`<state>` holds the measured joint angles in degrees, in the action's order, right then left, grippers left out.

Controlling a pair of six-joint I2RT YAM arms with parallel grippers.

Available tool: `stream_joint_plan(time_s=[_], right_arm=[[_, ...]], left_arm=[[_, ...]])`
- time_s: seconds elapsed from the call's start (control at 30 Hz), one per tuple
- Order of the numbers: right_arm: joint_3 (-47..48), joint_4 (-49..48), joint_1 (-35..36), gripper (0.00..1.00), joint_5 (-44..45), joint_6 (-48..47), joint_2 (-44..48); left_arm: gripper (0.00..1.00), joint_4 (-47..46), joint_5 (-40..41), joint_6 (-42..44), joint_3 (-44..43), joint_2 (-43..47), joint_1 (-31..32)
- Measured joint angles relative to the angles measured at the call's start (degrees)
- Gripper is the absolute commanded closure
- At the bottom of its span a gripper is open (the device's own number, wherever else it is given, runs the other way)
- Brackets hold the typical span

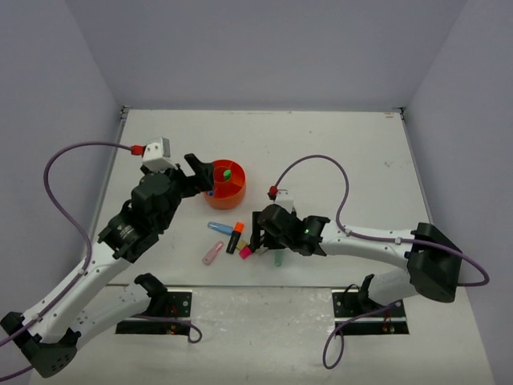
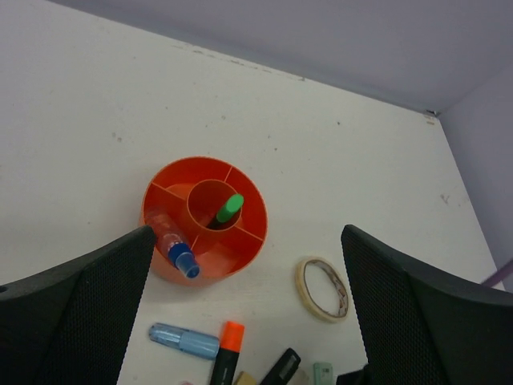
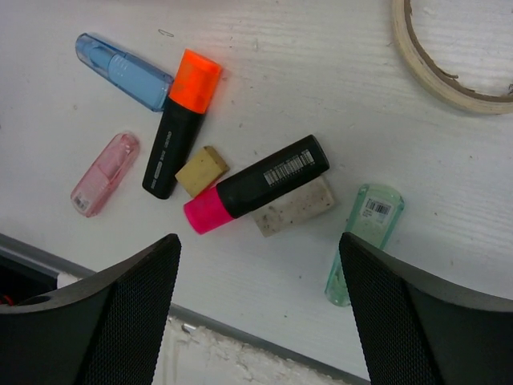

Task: Sort the stationery into containers
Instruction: Pick up the pen from the center of the board.

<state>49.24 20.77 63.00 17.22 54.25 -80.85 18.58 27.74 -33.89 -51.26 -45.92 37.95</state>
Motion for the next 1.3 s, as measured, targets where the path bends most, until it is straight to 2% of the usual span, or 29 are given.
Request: stream_joint_plan(time_s=[0.17, 0.4, 0.57, 0.8, 1.3], right_arm=[[5.8, 2.3, 0.1, 0.25, 1.7, 2.5, -5.8], [13.8, 4.4, 0.3, 0.44, 3.6, 4.3, -13.3], [21.4, 6.2, 1.1, 0.46, 4.8, 4.7, -21.2], [28.3, 11.5, 4.6, 0.5, 7.3, 6.1, -29.8], [32.1, 14.6, 6.1, 0.55, 9.8, 7.2, -34.4]], left_arm=[[0.0, 7.7, -2.0, 0.0, 0.6, 5.8, 0.0], [0.0, 16.9, -2.4, 0.3, 1.2, 12.3, 0.0], [0.0, 21.4, -1.5, 0.5, 1.2, 16.2, 0.0], [0.0, 22.3, -1.4, 0.5, 1.7, 18.3, 0.0], [0.0, 22.5, -1.8, 0.5, 2.4, 19.2, 0.0]])
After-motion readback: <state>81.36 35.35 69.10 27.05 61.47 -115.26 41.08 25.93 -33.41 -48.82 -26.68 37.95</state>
